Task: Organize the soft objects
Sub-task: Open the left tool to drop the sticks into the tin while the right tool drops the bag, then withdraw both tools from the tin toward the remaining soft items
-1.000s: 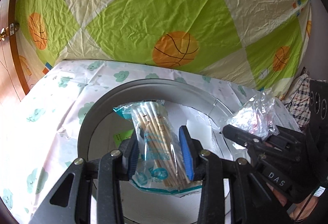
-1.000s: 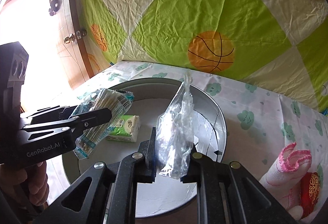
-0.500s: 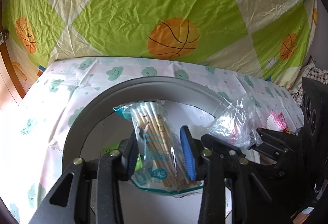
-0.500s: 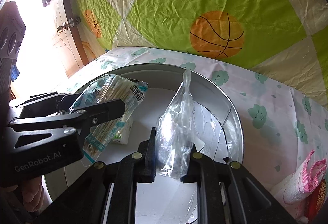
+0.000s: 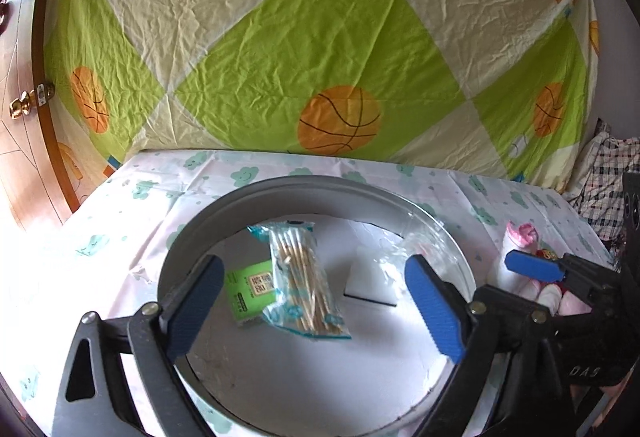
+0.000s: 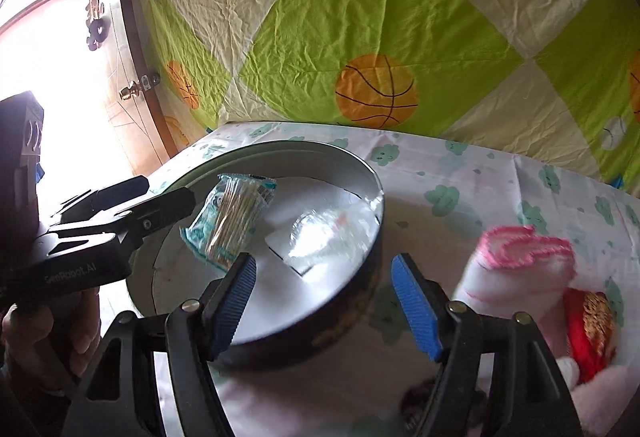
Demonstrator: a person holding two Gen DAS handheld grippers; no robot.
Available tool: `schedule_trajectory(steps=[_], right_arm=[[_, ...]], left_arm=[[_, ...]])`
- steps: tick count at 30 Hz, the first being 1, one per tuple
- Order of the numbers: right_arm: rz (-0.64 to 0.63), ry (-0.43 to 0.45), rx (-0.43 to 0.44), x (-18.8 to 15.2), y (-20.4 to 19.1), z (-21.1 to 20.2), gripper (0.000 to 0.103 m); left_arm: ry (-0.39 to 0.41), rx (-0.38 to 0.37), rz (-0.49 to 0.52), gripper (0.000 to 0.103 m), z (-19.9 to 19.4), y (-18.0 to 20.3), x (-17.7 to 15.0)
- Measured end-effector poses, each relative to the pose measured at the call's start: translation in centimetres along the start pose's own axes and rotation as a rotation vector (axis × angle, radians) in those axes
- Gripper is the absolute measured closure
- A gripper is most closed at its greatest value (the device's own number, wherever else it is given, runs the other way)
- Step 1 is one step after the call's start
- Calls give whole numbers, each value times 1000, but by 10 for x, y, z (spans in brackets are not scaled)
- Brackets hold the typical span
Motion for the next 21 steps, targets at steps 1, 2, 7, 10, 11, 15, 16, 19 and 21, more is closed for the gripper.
schedule_trajectory(steps=[1, 2, 7, 10, 11, 15, 16, 19, 21], right_arm=[[7, 11, -14, -9, 10, -13, 30], [17, 20, -26, -17, 21, -22, 29], [101, 47, -137, -58, 80, -62, 26], [151, 50, -206, -79, 111, -77, 26], [171, 49, -217, -85, 120, -80, 26], [240, 40, -236, -104, 139, -88, 26], [248, 33, -236, -108, 141, -87, 26], [253, 6, -230, -116, 138, -81, 26], [230, -11, -221, -119, 130, -75, 26]], left_arm=[[10, -10, 10, 9, -5, 7, -7], [17, -18, 16, 9, -9, 14, -13], [18, -80, 37, 9, -18, 53, -43], [7, -117, 64, 9, -19, 80, -56], [1, -129, 70, 9, -18, 88, -59], [-27, -169, 104, 9, -11, 121, -71], [-37, -171, 114, 7, -8, 127, -74], [-37, -153, 154, 7, -3, 141, -78], [-32, -143, 160, 7, -3, 145, -78]])
Point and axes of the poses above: each gripper's, at about its wrist camera, not at the fingertips, and z roughly the way its jaws point, y to its right, x to its top, the point moved 8 cm from there along z, roughly the way its jaws point, and after that the axes turned 8 degrees about -x, right-handed, at the moved point
